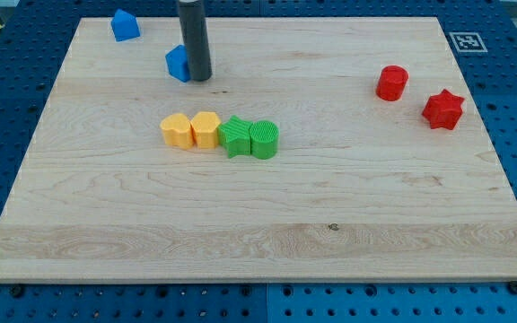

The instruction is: Place the blue cube towards the bottom right side of the blue triangle

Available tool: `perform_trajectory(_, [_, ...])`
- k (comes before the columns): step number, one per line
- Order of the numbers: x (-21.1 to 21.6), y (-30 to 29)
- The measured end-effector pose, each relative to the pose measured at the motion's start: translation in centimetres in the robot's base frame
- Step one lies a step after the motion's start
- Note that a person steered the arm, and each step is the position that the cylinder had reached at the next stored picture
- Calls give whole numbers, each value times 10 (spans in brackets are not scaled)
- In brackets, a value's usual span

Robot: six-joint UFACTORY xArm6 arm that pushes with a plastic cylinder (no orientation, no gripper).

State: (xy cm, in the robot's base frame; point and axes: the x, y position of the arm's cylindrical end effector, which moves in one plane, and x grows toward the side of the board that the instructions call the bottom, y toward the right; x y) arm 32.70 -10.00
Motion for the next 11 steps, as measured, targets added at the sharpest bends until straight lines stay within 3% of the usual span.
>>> perform_trajectory(2, [-16,-45])
perform_trajectory(5, [-25,-30])
perform_trajectory(11, [-26,-72])
